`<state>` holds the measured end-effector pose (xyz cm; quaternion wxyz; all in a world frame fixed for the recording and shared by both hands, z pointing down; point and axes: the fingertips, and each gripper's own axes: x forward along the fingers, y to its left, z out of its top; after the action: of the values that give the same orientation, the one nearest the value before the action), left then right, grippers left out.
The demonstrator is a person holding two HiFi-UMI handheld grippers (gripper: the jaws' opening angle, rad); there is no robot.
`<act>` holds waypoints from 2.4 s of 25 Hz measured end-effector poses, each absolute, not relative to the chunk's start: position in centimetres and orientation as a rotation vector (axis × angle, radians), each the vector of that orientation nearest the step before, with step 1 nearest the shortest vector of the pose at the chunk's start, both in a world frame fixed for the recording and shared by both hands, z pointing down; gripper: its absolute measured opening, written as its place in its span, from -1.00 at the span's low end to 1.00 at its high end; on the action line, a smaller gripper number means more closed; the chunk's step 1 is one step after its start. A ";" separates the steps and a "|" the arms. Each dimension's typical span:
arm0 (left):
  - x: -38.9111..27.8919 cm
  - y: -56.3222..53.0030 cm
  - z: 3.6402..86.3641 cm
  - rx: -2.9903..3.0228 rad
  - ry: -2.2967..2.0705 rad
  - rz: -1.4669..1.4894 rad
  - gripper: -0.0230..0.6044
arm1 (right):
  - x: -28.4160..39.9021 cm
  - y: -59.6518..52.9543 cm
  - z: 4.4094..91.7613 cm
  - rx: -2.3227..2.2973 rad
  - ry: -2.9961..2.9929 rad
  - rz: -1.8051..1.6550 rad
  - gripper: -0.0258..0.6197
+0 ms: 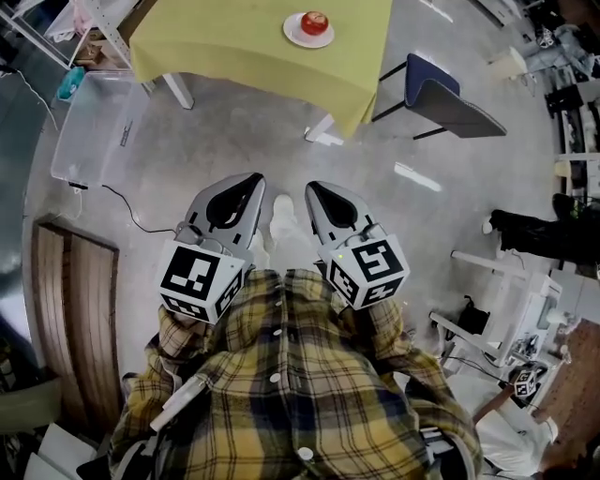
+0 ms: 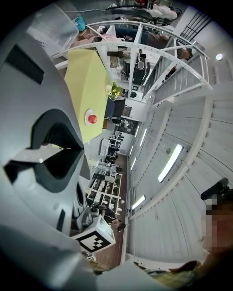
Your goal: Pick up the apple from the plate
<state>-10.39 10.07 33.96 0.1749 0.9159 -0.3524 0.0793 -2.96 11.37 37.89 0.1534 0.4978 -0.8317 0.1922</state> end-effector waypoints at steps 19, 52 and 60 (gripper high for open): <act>-2.2 -8.9 32.3 2.617 -1.048 0.188 -0.90 | 4.7 -7.4 36.2 1.391 -2.415 0.481 -0.93; -0.7 -36.2 34.0 2.717 -0.694 0.290 -0.90 | 7.7 -32.8 38.5 1.719 -2.184 0.588 -0.93; -2.2 -40.3 35.4 2.743 -0.467 0.353 -0.90 | 6.6 -36.4 38.8 1.912 -2.032 0.603 -0.93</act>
<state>-2.23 -40.29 35.42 0.1677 0.9641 -0.1641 0.1242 6.64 -36.42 38.76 0.1428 0.6629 -0.7046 0.2090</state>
